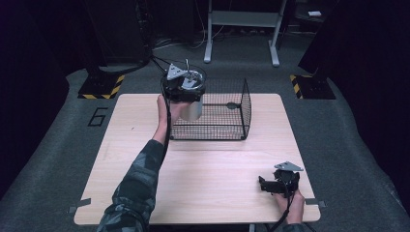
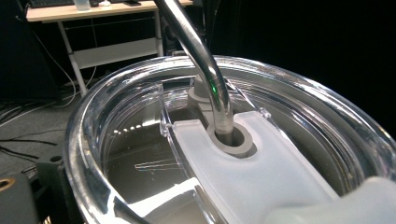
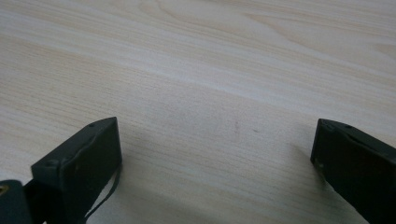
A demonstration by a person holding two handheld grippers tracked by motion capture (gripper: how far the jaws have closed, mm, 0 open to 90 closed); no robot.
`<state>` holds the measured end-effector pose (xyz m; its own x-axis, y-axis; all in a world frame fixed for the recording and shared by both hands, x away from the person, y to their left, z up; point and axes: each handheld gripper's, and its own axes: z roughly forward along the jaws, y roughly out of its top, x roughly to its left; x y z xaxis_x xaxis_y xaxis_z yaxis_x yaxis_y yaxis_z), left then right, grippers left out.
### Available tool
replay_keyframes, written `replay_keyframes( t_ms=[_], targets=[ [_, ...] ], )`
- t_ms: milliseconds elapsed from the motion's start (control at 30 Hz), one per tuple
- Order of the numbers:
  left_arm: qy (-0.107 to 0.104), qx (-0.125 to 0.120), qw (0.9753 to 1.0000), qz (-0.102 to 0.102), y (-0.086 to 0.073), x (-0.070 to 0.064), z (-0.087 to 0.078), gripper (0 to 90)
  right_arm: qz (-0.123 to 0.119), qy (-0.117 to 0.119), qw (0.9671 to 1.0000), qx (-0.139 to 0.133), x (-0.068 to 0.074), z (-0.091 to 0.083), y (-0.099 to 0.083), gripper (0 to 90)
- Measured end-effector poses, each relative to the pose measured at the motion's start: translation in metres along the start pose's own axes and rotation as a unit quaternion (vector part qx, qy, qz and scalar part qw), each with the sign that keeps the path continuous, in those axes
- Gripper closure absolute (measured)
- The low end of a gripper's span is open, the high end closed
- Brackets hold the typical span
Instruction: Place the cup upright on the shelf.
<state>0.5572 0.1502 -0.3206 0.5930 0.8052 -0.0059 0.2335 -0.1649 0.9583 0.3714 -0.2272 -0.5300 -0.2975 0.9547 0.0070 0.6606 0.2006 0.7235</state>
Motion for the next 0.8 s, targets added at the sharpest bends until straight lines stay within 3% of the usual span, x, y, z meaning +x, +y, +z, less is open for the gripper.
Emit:
replay_keyframes(
  t_ms=[300,800],
  targets=[
    [0.009,0.002,0.9999,0.006,-0.004,0.002,0.015,2.4,-0.003,-0.004,1.0,-0.006,0.001,0.0,0.0,1.8],
    [0.016,0.024,0.9993,-0.022,-0.025,0.011,0.044,2.4,-0.003,-0.004,1.0,-0.004,0.001,0.0,0.0,1.8]
  ],
)
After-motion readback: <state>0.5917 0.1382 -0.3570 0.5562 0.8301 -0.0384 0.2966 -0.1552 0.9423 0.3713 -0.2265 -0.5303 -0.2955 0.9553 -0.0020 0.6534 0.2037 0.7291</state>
